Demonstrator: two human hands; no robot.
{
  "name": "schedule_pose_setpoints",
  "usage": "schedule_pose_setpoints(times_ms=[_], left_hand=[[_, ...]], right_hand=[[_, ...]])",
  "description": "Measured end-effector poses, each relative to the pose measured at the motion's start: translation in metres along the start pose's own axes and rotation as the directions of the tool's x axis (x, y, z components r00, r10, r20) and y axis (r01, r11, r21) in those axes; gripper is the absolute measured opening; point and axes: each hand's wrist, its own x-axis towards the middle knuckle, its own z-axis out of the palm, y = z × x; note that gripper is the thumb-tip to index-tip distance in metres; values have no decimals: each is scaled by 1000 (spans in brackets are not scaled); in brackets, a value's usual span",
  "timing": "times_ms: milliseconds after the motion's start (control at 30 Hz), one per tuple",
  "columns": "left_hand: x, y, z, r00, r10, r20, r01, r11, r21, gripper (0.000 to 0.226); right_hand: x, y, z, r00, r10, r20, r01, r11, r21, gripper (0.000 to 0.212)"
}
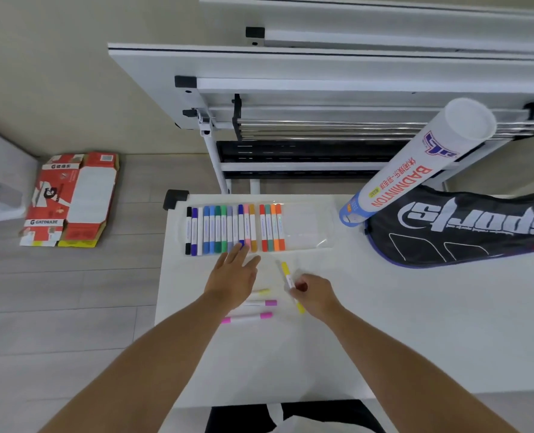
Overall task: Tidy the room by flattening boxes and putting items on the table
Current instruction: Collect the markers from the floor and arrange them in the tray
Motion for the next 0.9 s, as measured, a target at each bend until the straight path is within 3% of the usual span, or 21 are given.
schedule_pose_setpoints(times_ms=[233,367,600,900], left_hand=[[42,1,-9,995,-80,58,83,996,-45,49],[47,-1,-1,991,-89,103,96,993,-74,51],[49,-6,-6,994,-50,99,58,995,-82,49],[47,-6,-2,996,-51,79,55,997,-47,50]], right_hand=[[70,-39,-52,988,105,-110,-91,988,123,17],[103,-59,-64,985,145,-94,-123,971,205,14],[130,-69,-55,977,212,-14,-210,974,83,22],[140,-70,-47,974,222,-49,-224,974,-40,23]])
